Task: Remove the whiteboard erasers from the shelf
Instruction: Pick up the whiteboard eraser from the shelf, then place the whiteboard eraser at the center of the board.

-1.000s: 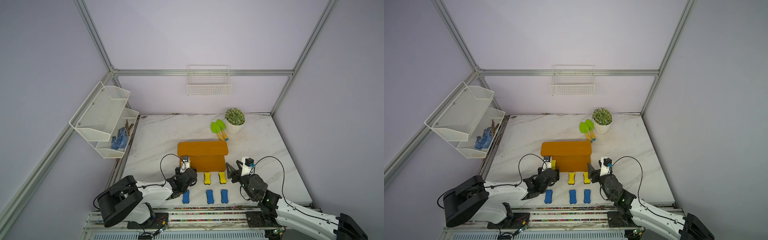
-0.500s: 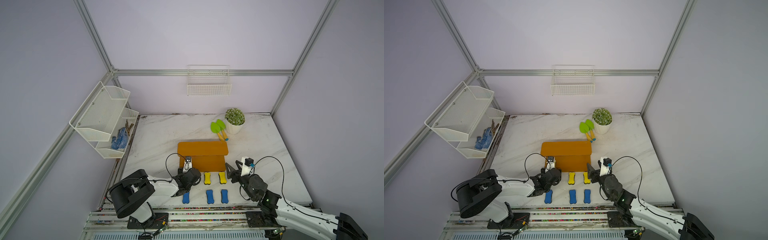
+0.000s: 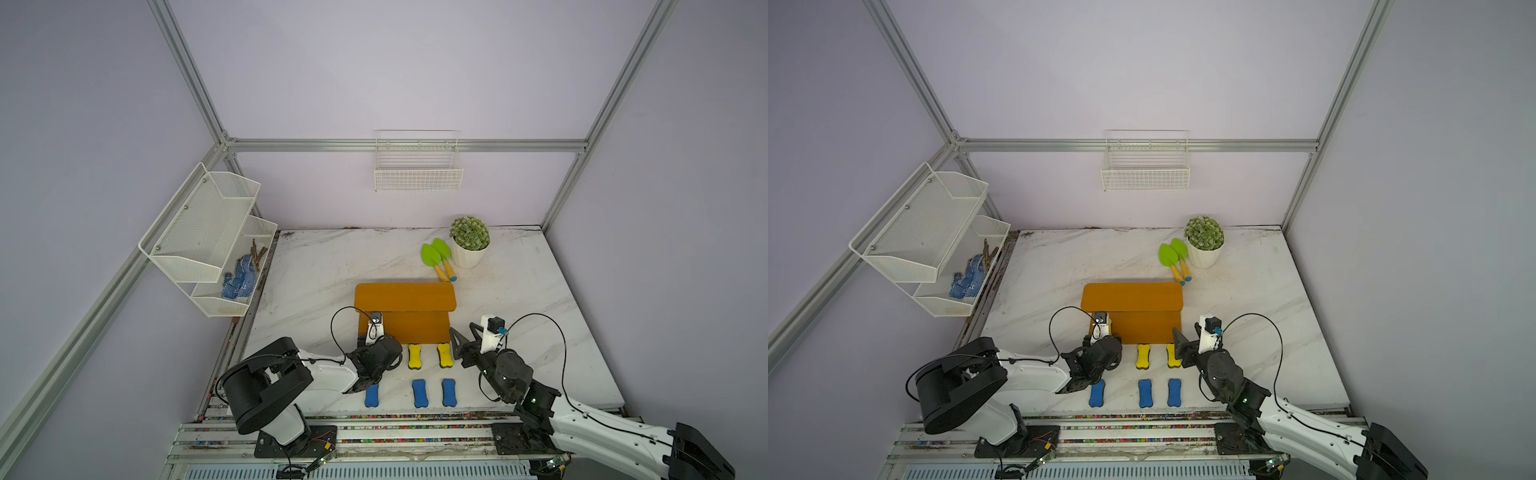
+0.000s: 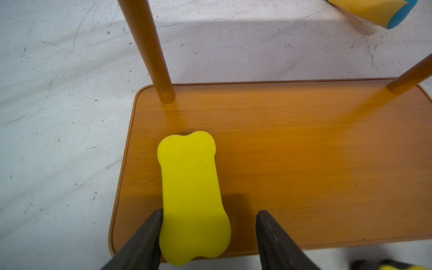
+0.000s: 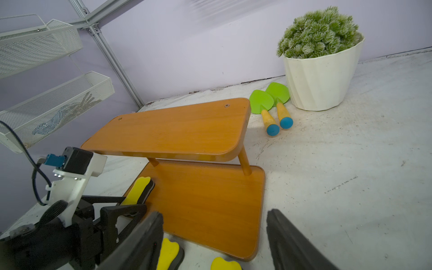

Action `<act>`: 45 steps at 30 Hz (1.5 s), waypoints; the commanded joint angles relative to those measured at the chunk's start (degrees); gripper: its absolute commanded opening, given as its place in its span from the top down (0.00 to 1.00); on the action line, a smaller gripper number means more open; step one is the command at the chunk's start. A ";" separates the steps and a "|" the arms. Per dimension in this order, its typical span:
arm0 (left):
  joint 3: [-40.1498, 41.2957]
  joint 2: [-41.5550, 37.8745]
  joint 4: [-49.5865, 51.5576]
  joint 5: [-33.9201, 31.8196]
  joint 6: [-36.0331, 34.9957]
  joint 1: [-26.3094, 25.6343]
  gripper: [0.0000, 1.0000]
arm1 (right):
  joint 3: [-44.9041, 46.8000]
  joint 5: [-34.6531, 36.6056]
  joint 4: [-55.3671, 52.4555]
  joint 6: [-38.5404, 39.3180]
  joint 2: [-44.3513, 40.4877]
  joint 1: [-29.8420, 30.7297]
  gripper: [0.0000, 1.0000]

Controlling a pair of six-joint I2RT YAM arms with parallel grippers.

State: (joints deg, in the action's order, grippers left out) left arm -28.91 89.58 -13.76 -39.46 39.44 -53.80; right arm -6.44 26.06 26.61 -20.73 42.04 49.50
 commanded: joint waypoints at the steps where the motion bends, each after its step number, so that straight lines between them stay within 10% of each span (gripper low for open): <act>1: -0.35 0.38 -1.71 -1.16 1.25 0.70 0.35 | 0.54 -0.31 2.06 -0.54 0.40 -0.28 0.25; 21: 2.38 -11.19 5.91 1.15 1.76 0.63 0.74 | 0.50 -0.53 2.74 -0.69 1.11 -0.27 0.25; 45: 7.69 -36.81 31.53 10.96 13.75 -5.79 0.80 | 1.15 -1.04 0.34 -1.59 -5.42 -0.28 0.25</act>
State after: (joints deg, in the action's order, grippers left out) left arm -21.19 53.23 15.11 -29.56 50.09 -59.09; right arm -6.26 25.67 27.35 -21.82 37.63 49.50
